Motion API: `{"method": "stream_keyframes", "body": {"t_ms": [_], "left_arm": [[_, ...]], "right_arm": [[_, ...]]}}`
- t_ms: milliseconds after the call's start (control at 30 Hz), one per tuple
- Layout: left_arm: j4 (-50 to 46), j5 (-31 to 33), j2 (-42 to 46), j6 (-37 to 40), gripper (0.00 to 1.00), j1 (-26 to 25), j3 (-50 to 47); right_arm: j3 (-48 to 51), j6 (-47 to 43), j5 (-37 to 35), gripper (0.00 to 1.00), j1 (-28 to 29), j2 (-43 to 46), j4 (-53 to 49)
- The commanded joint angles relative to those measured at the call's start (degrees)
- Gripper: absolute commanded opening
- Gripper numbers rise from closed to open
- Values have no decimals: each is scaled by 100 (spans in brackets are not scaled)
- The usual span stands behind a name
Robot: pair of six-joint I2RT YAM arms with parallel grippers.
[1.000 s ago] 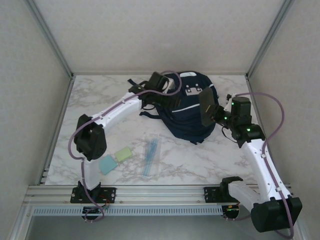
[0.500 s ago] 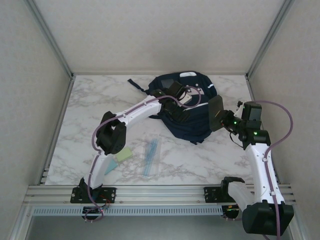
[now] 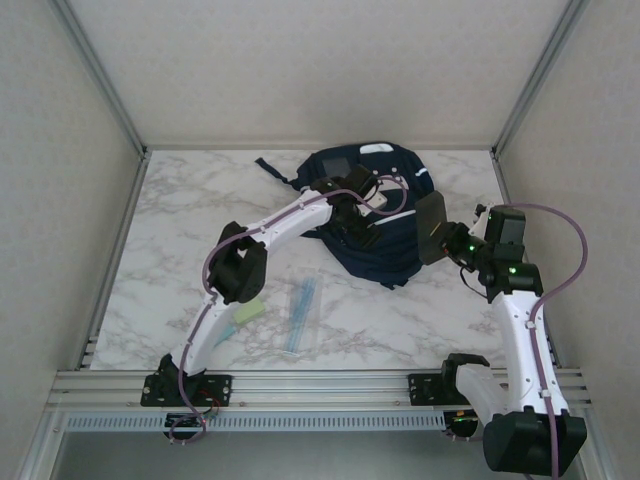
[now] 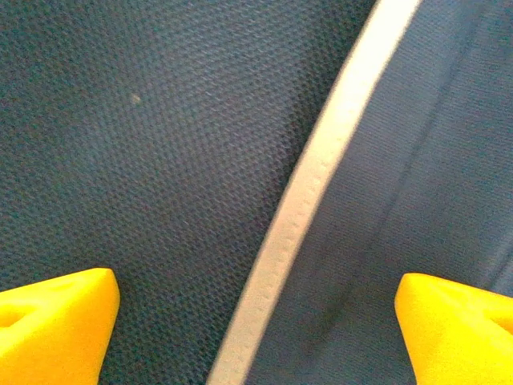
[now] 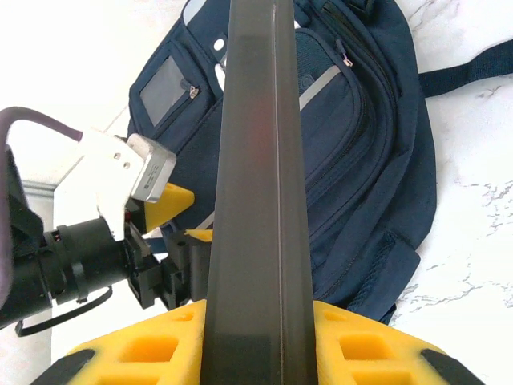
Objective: Pack books, pencil case, and school supplies into a backpack
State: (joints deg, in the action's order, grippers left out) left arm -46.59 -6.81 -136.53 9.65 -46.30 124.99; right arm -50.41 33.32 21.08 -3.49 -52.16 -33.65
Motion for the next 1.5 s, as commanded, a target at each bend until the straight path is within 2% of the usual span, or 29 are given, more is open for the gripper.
{"method": "stream_keyframes", "body": {"t_ms": [0,133,300,500,633,700,767,800,833,1033,1200,1367,1467], "left_arm": [[-384,-822,590,-234,90,-123,-193],[-320,-843,657,-229,90,-209,-358],[-327,-548,298,-162,90,-208,-335],[-7,454,-205,-163,88,-108,-150],[218,805,-418,-270,68,-59,42],[190,779,-502,-345,43,-48,181],[61,473,-540,-459,24,-26,378],[9,332,-529,-537,9,-11,458],[-34,249,-486,-625,0,10,526],[-145,-102,127,-1167,0,153,729],[-342,-489,436,-1588,0,362,1261],[-260,-887,383,-2042,0,622,1793],[-123,-1154,279,-2369,0,790,2040]], "right_arm": [[-65,-102,123,12,-45,59,119],[-33,-90,167,12,-56,21,172],[-26,-98,219,12,-56,12,180],[-39,-129,256,11,-63,73,148],[-39,-146,281,11,-64,114,125],[-43,-151,257,10,-64,124,113],[-44,-184,209,10,-72,130,98],[-52,-208,172,10,-78,131,72],[-66,-235,113,10,-101,135,37],[-219,-369,-496,10,-315,220,-306],[-364,-491,-885,10,-372,231,-540],[-305,-397,-642,10,-365,184,-503],[-190,-257,-29,10,-365,77,-283]]}}
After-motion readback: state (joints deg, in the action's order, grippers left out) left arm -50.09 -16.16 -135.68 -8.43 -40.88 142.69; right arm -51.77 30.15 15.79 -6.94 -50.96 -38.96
